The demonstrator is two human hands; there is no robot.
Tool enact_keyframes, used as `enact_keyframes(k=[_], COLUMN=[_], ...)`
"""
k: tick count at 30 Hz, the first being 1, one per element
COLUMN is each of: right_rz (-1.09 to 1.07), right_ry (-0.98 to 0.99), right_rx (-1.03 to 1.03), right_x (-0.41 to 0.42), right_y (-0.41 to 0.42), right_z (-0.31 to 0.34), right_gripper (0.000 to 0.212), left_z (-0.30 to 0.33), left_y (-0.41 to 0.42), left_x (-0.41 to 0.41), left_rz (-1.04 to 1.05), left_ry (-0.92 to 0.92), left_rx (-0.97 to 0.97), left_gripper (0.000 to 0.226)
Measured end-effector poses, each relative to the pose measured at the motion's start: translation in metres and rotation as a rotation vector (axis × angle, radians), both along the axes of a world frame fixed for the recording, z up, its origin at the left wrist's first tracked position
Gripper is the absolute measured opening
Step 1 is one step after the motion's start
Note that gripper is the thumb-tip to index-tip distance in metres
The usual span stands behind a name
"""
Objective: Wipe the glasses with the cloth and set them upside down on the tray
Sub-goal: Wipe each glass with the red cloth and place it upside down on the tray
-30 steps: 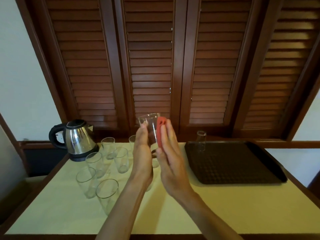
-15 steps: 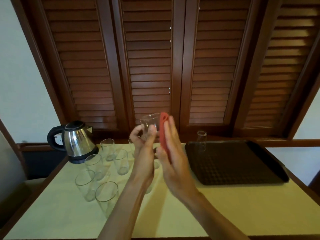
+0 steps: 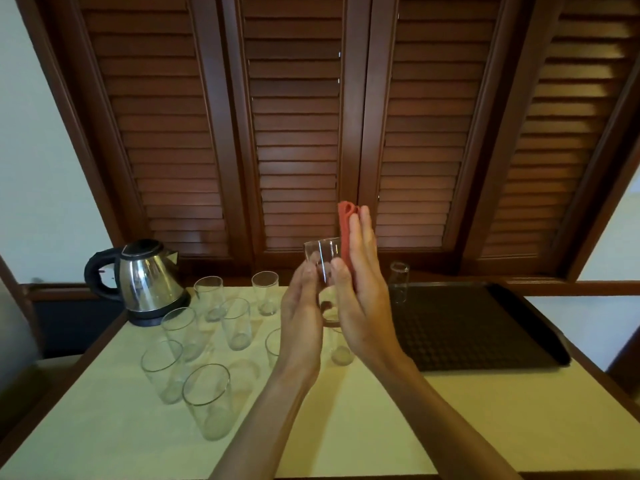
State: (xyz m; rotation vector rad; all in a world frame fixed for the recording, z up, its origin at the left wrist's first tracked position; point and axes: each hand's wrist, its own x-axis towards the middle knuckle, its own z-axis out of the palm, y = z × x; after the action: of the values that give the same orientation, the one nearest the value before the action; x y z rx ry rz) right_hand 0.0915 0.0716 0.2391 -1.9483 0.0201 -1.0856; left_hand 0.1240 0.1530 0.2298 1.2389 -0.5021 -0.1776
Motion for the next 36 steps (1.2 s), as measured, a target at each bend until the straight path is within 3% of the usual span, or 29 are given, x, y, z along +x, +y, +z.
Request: enact_keyframes(k=[3,5,10,14,19,24,29,32,34,36], right_rz=[0.030,0.049,0.113,0.164,0.129,0.177,0.154,0.212,0.120,0.021], right_ry=[-0.004,0.012,-0.022,-0.007,0.025,0.008,0.025,0.023,-0.002,0.042], right_rx=[-0.083,-0.164,0.235,0.018,0.272,0.056,0.252,0.140,-0.023,-0.001], right_x=[-0.010,-0.016,0.000,-0.014,0.001,-0.013,0.005,-0.017,-0.013,0.004], right_y=[0.015,0.024,-0.001,0.022,-0.005,0.021,-0.005,0.023,0.023,0.008], right_z=[-0.016,-0.029,-0.004,-0.025,-0.002,-0.027,-0.014,-0.029,-0.032,-0.019], right_gripper=[0.063,0.062,0.061,0.062,0.064,0.065,0.062,0.060,0.060,0.061], left_z=[0.004,0.011,0.004,0.014,0.003,0.017,0.003,0.007,0.002,-0.009], left_y=[-0.001,0.001,-0.002,0.002,-0.004,0.000,-0.001,0.002,0.000,-0.004], left_x=[0.009,0.014,0.001,0.017,0.000,0.018,0.005,0.017,0.020,0.012], left_rz=[-0.060,-0.052,-0.047,0.006,-0.057,-0.013,-0.047,-0.012,-0.038,-0.086], left_ry=[0.004,-0.003,-0.022,-0.084,-0.055,-0.063,-0.050,-0.048,-0.055,-0.053], left_rx=[-0.020,-0.079,-0.086,-0.141,0.001,-0.058,-0.046,-0.127,-0.099,-0.027], left_gripper=[0.061,0.061,0.047,0.045,0.050,0.046,0.044,0.052,0.053,0.054])
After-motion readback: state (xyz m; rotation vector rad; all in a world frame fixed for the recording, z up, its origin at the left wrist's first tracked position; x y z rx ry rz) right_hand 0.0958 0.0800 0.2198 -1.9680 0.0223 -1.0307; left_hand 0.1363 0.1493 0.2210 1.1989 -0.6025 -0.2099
